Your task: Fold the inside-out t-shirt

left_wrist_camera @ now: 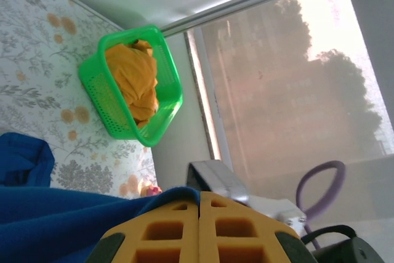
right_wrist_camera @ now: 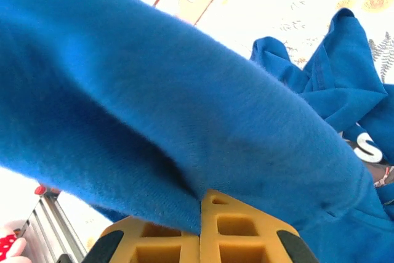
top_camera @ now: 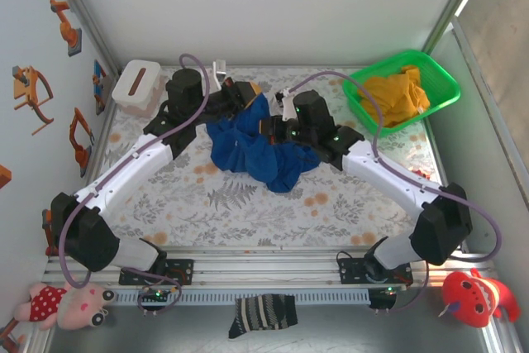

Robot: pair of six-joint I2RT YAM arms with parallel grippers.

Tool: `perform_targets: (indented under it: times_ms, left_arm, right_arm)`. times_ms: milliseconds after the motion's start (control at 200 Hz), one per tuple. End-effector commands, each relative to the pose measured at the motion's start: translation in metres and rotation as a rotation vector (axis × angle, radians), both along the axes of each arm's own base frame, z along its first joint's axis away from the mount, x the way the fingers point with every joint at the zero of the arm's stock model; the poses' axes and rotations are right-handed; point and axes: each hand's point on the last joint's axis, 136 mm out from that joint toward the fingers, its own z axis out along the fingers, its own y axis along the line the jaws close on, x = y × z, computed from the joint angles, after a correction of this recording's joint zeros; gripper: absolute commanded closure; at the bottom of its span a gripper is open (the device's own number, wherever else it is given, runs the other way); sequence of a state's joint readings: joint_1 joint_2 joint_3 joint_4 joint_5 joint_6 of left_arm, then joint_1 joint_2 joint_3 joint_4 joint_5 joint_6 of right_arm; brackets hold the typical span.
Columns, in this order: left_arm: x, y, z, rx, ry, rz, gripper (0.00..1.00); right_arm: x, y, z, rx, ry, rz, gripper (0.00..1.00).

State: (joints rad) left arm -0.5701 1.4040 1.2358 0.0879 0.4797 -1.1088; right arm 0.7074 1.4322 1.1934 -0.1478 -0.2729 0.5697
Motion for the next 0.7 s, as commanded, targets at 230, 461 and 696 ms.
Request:
perform_targets:
  times_ms: [230,461,696]
  left_arm:
    - [0.049,0.044,-0.010,0.071,0.010,0.128,1.00]
    - [0.039,0.049,-0.006,0.113,-0.061,0.073,0.41]
    - [0.014,0.070,-0.055,0.257,-0.001,0.091,0.27]
  right_arm:
    - [-0.065,-0.001,0.072,0.209,-0.232,0.312,1.00]
    - [-0.036,-0.016,0.055,0.243,-0.175,0.226,1.00]
    - [-0.028,-0.026,0.048,0.260,-0.146,0.192,1.00]
